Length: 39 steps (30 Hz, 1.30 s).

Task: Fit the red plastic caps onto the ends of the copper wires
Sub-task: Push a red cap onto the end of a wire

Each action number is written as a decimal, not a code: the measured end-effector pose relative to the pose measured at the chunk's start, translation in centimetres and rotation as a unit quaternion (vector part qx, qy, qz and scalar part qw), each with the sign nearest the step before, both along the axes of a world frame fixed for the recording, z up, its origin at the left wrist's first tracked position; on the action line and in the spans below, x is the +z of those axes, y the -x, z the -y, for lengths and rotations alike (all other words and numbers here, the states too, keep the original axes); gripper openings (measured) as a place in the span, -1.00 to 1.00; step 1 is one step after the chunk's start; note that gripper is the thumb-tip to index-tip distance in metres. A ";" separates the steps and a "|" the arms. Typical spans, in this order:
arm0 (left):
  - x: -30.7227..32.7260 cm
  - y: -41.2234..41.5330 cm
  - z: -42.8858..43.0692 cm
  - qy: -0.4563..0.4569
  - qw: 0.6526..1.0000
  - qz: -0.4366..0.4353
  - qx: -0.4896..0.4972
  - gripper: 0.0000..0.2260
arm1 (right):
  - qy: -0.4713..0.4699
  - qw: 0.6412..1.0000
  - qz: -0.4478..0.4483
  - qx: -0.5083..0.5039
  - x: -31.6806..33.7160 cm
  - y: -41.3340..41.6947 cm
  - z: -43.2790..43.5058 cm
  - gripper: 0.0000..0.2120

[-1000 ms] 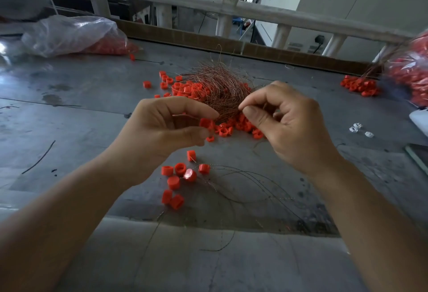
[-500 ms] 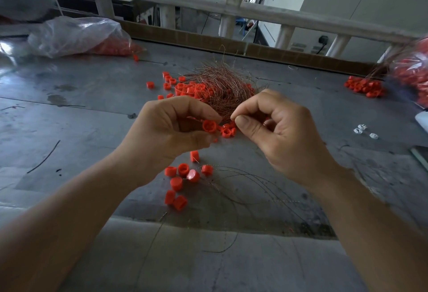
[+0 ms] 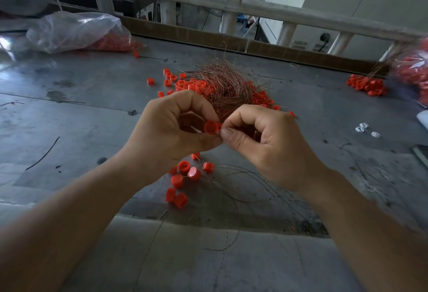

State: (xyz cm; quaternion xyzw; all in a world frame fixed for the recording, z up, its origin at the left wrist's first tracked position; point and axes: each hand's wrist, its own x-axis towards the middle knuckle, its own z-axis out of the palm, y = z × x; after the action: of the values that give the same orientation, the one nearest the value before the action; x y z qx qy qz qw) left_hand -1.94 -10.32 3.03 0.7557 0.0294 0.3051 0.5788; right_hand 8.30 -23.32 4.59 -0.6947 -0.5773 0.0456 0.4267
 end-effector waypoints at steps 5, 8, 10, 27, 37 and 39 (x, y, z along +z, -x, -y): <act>0.0 0.0 -0.1 -0.005 1.000 0.003 -0.004 -0.79 | 0.000 1.000 -0.010 0.002 0.2 0.1 0.1 -0.91; -0.1 0.0 -0.2 -0.001 1.000 0.004 -0.015 -0.80 | -0.006 1.000 -0.013 0.003 0.4 0.3 0.2 -0.88; -0.1 0.0 -0.2 -0.002 1.000 0.006 -0.018 -0.80 | -0.001 1.000 -0.016 0.003 0.4 0.2 0.2 -0.87; 0.1 0.2 -0.2 0.080 0.993 -0.002 -0.086 -0.75 | 0.015 0.999 -0.024 -0.040 0.3 -0.5 0.2 -0.82; 0.4 0.4 -0.3 0.183 0.976 -0.001 -0.120 -0.74 | 0.002 0.999 -0.020 -0.042 1.0 -0.6 0.7 -0.85; 0.5 0.4 -0.2 0.180 0.976 -0.001 -0.120 -0.75 | 0.003 0.999 -0.019 -0.041 1.0 -0.5 0.7 -0.85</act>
State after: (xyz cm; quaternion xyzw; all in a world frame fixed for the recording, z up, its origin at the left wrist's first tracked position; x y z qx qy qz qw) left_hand -2.33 -10.11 3.49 0.6372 -0.0063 0.2227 0.7378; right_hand 8.83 -24.00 5.55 -0.7180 -0.5399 0.0431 0.4372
